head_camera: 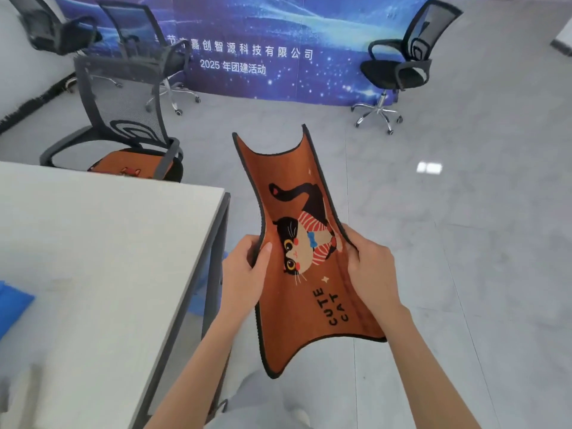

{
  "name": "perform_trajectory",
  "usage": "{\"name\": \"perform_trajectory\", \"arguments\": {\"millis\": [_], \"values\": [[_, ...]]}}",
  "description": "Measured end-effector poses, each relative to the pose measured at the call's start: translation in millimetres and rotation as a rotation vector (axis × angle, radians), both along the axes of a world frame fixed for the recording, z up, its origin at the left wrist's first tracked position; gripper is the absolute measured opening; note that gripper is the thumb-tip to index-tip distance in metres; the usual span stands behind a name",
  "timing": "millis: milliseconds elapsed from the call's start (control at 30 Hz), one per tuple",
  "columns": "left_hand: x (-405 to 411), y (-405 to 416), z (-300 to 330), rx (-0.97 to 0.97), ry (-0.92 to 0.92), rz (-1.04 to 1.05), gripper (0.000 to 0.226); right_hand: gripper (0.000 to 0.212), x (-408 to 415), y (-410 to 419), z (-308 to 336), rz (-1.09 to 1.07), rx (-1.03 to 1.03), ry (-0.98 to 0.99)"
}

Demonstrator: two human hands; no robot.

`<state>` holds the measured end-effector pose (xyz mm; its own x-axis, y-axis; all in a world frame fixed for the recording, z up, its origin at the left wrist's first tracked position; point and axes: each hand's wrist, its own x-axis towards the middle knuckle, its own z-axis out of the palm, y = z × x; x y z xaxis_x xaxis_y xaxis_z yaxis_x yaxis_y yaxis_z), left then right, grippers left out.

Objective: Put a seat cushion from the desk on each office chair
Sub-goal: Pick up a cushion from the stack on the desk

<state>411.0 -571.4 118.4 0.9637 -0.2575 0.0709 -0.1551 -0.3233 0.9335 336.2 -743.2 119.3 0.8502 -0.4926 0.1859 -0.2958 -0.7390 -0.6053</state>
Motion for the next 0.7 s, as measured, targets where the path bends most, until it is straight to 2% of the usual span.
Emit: {"name": "perform_trajectory", "arguments": {"millis": [267, 500, 700], "values": [[187.3, -97.3, -11.4, -0.007, 0.013, 0.090, 0.009, 0.035, 186.9, -107.8, -7.4, 0.081, 0.043, -0.005], [369.1, -186.1, 8.3, -0.014, 0.053, 0.100, 0.011, 0.035, 362.6, -200.7, 17.8, 0.085, 0.027, 0.011], [485.1, -243.5, 8.1, 0.005, 0.085, 0.110, 0.016, 0.035, 484.5, -259.3, 14.4, 0.110, 0.061, 0.017]]}}
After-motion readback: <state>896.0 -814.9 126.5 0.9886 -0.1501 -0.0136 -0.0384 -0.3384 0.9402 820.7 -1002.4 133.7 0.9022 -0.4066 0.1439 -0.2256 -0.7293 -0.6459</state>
